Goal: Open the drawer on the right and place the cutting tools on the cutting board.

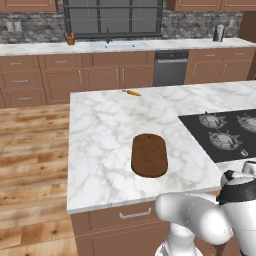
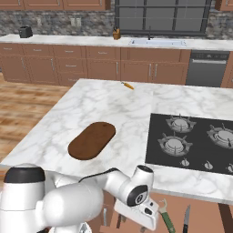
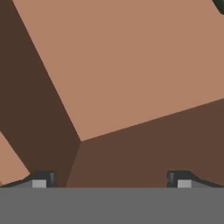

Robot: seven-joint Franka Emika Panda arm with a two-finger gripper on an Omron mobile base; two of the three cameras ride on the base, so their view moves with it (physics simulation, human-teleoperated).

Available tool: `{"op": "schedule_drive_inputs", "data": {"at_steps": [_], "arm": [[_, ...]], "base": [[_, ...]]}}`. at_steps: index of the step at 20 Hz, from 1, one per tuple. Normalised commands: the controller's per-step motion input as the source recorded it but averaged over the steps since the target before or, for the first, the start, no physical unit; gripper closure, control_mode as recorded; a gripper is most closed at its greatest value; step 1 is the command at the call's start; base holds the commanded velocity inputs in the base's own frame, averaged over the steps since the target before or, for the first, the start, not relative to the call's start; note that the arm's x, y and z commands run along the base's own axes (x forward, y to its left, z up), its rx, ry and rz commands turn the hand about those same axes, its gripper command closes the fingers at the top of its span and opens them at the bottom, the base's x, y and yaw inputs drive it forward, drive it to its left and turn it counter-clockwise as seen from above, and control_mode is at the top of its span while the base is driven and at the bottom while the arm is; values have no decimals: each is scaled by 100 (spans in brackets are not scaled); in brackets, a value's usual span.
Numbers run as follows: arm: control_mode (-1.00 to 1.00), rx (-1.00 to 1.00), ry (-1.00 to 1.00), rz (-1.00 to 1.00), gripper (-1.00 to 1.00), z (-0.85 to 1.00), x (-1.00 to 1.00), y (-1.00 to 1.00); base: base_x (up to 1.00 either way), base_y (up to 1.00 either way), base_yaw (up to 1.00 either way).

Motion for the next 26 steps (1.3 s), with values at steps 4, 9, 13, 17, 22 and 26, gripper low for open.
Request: {"op": "schedule_drive_inputs", "data": {"at_steps": [4, 9, 13, 17, 22, 26], "arm": [[-100, 0, 0, 0, -100, -14, -16, -25], [-100, 0, 0, 0, -100, -8, -34, -31], [-100, 0, 0, 0, -100, 0, -67, -30], [-100, 0, 0, 0, -100, 0, -82, -26], [-100, 0, -7, 0, -100, 9, 5, 0], [-100, 0, -11, 0, -100, 8, 55, -12]], "base": [[0, 0, 0], [0, 0, 0], [0, 0, 0], [0, 0, 0], [0, 0, 0], [0, 0, 0]]}}
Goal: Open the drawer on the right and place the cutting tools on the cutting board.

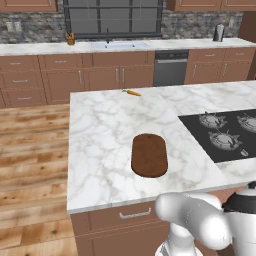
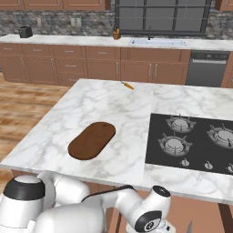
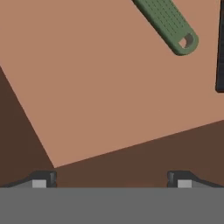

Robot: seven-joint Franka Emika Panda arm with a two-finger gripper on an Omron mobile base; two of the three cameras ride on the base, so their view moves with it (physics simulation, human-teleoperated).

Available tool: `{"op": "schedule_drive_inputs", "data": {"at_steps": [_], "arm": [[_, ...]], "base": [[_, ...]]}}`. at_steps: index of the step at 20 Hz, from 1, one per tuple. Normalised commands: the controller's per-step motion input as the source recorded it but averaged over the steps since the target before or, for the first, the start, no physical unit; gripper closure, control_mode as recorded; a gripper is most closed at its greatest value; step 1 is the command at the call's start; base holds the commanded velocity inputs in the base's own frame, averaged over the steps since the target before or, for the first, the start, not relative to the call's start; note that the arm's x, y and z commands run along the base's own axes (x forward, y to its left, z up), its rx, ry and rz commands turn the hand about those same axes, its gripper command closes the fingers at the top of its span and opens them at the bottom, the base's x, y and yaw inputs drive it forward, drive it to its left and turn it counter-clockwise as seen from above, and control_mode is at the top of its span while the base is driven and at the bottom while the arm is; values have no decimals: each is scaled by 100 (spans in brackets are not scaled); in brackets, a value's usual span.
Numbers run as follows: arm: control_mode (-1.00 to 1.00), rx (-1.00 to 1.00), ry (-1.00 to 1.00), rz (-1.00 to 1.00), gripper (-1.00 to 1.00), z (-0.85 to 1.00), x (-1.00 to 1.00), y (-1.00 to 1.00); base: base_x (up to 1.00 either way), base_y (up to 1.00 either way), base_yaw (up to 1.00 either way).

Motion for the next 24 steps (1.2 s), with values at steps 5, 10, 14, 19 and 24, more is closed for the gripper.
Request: {"op": "schedule_drive_inputs", "data": {"at_steps": [5, 10, 14, 19, 24], "arm": [[-100, -3, -2, 0, -100, 0, 33, -48], [-100, -5, 0, 0, -100, 0, 26, -63], [-100, -1, 0, 0, -100, -1, 9, -62], [-100, 0, 0, 0, -100, -19, 0, -44], [-100, 0, 0, 2, -100, -32, 0, -10]], "base": [[0, 0, 0], [0, 0, 0], [0, 0, 0], [0, 0, 0], [0, 0, 0]]}}
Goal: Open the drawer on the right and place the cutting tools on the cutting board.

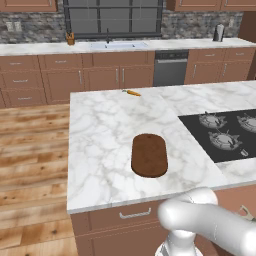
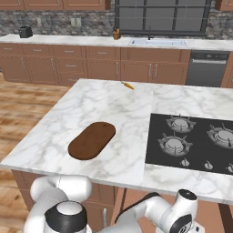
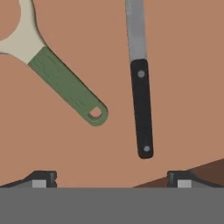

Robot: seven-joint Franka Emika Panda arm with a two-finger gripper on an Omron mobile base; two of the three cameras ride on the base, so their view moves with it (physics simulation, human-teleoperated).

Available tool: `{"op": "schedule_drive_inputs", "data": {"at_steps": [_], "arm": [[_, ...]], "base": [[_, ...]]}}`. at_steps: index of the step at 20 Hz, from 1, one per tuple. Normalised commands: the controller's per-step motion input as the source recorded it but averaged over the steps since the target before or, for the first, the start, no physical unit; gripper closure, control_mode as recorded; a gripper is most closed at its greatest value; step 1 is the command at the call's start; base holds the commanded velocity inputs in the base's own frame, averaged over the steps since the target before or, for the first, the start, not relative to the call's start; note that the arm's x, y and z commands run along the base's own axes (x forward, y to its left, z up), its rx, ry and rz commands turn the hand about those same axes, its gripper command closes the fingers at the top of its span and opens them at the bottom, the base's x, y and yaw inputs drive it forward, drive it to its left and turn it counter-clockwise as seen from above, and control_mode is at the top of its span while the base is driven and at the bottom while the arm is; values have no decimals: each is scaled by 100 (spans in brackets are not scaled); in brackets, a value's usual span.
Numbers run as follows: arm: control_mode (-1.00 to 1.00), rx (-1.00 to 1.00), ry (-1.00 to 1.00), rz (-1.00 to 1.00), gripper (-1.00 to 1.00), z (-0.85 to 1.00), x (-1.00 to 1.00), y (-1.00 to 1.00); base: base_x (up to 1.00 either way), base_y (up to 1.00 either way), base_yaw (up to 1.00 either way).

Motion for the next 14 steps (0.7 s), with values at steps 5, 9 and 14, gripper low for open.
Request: {"op": "schedule_drive_inputs", "data": {"at_steps": [5, 9, 14], "arm": [[-100, 0, 0, 2, -100, -35, -8, -22], [-100, 0, 0, 2, -100, -31, -15, -30], [-100, 0, 0, 2, -100, -25, -6, -21]], "base": [[0, 0, 0], [0, 0, 0], [0, 0, 0]]}}
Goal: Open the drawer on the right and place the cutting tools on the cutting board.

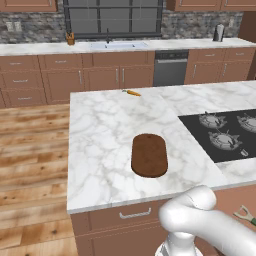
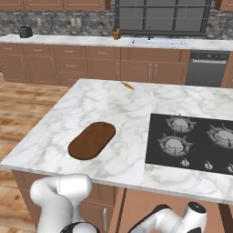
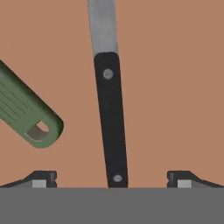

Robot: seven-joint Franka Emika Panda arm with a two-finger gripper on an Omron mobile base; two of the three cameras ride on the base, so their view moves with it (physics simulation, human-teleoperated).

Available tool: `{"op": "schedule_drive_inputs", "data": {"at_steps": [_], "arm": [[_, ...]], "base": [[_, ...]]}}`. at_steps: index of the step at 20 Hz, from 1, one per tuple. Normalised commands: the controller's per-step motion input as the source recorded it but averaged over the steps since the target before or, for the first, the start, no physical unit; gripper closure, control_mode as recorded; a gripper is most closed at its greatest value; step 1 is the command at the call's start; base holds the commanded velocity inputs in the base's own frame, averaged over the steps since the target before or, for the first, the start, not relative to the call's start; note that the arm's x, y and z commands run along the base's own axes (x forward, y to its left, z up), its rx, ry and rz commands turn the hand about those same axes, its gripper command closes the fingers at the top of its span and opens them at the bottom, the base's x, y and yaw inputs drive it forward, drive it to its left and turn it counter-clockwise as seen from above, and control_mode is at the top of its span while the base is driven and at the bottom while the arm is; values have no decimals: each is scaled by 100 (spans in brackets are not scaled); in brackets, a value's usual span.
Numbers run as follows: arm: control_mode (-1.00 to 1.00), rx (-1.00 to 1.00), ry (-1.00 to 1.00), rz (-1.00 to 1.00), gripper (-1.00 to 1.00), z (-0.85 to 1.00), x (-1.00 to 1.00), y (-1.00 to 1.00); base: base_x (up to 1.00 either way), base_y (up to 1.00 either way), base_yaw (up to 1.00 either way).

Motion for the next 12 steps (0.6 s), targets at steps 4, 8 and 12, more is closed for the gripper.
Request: {"op": "schedule_drive_inputs", "data": {"at_steps": [4, 8, 12], "arm": [[-100, 0, 0, 3, -100, -28, -1, -11], [-100, 0, 0, 4, -100, -25, 0, -4], [-100, 0, 0, 4, -100, -20, -1, -4]], "base": [[0, 0, 0], [0, 0, 0], [0, 0, 0]]}}
